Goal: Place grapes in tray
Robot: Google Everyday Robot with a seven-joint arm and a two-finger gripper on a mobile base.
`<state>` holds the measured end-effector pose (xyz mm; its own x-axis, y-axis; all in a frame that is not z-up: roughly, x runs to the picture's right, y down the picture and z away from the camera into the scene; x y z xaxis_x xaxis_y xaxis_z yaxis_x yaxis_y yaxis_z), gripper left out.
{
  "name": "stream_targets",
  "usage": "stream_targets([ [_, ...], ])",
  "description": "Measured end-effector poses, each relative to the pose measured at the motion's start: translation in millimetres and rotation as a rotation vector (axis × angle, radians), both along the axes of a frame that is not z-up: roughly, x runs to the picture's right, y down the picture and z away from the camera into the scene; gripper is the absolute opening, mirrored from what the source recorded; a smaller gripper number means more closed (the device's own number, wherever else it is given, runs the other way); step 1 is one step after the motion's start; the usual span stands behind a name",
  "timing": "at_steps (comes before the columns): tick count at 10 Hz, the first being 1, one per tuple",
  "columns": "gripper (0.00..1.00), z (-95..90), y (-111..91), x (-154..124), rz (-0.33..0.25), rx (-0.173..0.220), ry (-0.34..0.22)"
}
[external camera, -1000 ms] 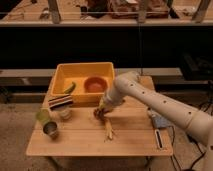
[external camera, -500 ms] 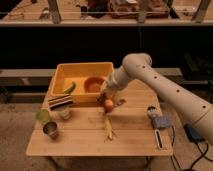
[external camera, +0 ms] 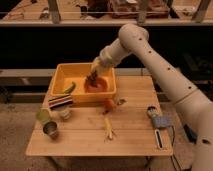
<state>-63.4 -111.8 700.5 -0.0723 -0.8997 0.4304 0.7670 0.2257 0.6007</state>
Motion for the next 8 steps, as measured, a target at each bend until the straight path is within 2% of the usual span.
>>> stream_targets([
  [2,0.00,10.0,-14,-43,-0.021,0.005,-0.039],
  [3,0.00,16.3,-17,-73,-0.038,0.013,-0.061],
  [5,0.00,26.1,-18,-113,-0.063,0.039,-0.077],
  [7,0.00,49.8,-5,-154,-0.105,0.090,-0.040],
  [8,0.00,65.2,3,-164,-0.124,0.108,-0.009],
])
